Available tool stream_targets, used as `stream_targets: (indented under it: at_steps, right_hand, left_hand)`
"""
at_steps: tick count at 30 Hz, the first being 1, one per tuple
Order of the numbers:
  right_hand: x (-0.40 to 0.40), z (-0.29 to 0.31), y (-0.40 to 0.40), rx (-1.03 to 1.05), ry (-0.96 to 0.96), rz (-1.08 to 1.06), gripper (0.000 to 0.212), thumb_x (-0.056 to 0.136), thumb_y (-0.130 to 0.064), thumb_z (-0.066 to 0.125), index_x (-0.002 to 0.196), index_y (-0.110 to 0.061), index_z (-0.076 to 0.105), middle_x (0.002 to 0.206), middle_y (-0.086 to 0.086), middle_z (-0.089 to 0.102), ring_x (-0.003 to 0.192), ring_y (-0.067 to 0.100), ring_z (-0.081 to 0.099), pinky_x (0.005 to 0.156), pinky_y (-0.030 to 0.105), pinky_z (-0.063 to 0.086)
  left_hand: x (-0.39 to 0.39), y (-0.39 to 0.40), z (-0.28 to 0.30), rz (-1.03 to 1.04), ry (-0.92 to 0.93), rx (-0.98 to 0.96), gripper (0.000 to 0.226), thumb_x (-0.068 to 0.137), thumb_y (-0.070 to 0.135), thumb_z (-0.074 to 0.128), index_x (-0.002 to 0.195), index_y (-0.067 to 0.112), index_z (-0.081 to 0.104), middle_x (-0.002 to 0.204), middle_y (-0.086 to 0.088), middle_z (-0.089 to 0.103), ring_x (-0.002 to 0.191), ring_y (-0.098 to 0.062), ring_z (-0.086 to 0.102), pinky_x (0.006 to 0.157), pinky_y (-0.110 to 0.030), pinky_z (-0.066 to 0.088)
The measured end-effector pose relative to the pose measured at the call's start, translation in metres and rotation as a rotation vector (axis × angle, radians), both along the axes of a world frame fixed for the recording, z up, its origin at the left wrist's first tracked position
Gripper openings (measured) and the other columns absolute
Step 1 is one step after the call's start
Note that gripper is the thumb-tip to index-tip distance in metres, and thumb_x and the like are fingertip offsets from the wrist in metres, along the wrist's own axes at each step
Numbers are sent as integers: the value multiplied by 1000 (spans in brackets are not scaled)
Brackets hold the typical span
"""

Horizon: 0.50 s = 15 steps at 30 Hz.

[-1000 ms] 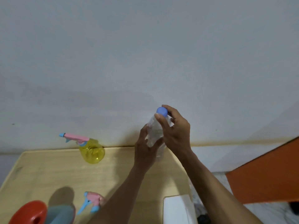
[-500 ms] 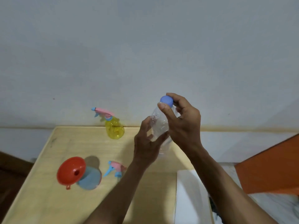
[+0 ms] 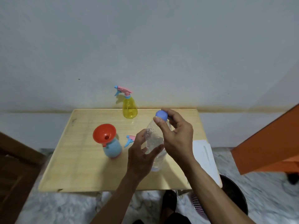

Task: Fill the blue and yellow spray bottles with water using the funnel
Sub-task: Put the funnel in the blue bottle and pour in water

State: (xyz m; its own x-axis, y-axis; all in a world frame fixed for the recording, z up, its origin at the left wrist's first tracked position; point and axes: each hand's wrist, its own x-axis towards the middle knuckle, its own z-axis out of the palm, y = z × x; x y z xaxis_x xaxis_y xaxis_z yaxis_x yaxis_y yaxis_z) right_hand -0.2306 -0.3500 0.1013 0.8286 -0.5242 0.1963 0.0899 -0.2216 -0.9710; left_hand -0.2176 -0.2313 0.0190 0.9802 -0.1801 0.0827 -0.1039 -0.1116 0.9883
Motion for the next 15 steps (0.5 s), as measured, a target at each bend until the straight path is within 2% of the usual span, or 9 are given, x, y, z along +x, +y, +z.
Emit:
stream_targets:
  at_steps: [4,8,12,15]
  right_hand:
    - [-18,-9,15,6,28,5,26,85,-31,80,103,-45,68,104,-25,73,104,-3,66,90,20,51]
    - [-26,-11,20,-15,17,4,28,85,-31,80,105,-44,68,107,-24,72,106,-3,66,92,21,51]
    - [-30,-10,20,-22,16,24,28,85,-28,79,105,-43,67,106,-26,72,105,-6,65,89,11,47]
    - [-33,-12,17,-33,10,34,28,86,-28,79,108,-41,67,109,-25,71,107,-5,65,91,12,47]
  left_hand:
    - [-16,13,-10,-17,20,15,76,70,50,82,133,19,52,124,9,65,115,-3,62,90,-30,58]
    - [-23,15,-12,8,-55,102,67,72,47,78,128,19,52,120,6,67,112,-11,65,92,-37,56]
    - [-28,9,-9,35,-43,116,61,70,45,77,124,32,51,118,11,68,109,-7,65,92,-38,57]
    - [-29,6,-13,49,-24,103,61,69,45,78,124,35,51,119,14,67,112,-5,63,93,-40,57]
